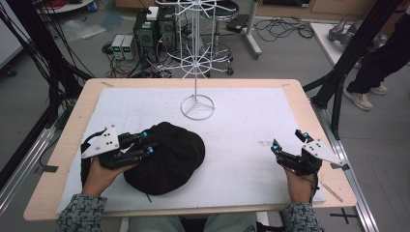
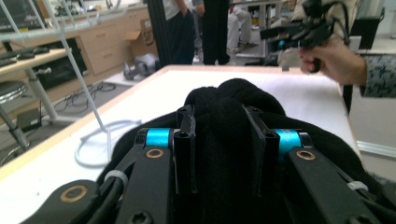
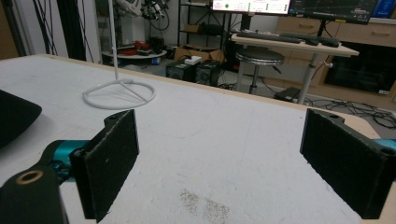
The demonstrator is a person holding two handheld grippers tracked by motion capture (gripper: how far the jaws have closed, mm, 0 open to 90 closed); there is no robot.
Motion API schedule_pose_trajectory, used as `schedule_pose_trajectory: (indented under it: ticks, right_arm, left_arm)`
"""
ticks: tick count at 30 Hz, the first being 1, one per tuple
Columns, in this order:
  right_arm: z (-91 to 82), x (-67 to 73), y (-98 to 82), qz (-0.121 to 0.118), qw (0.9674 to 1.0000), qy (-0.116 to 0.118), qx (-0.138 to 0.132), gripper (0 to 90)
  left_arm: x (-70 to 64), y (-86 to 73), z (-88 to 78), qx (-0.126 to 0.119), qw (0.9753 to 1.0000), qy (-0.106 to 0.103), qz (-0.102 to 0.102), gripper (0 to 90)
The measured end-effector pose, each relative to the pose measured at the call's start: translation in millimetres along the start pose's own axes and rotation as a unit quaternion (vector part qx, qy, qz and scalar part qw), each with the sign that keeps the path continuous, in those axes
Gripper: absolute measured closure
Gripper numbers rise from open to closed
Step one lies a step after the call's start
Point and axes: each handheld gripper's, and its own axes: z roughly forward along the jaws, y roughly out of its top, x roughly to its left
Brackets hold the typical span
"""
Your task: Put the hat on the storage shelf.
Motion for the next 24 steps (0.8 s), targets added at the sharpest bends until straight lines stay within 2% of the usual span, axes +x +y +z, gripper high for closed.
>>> schedule_pose_trajectory:
  ticks: [7, 13, 24]
  right_arm:
    - [0.3, -0.1, -0.1, 0.000, 1.0000, 0.001, -0.001, 10.6]
    - [0.8, -1.1, -0.3, 0.001, 1.0000, 0.001, -0.001, 10.6]
    - [1.4, -2.0, -0.5, 0.006, 1.0000, 0.003, -0.002, 10.6]
  left_arm:
    - [9.2, 18.3, -0.5, -0.033, 0.9994, -0.005, 0.004, 68.2]
    - [17.3, 39.7, 1.0, -0.043, 0.9989, -0.013, 0.015, 68.1]
    - [36.5, 83.5, 5.2, -0.050, 0.9974, -0.045, 0.025, 68.1]
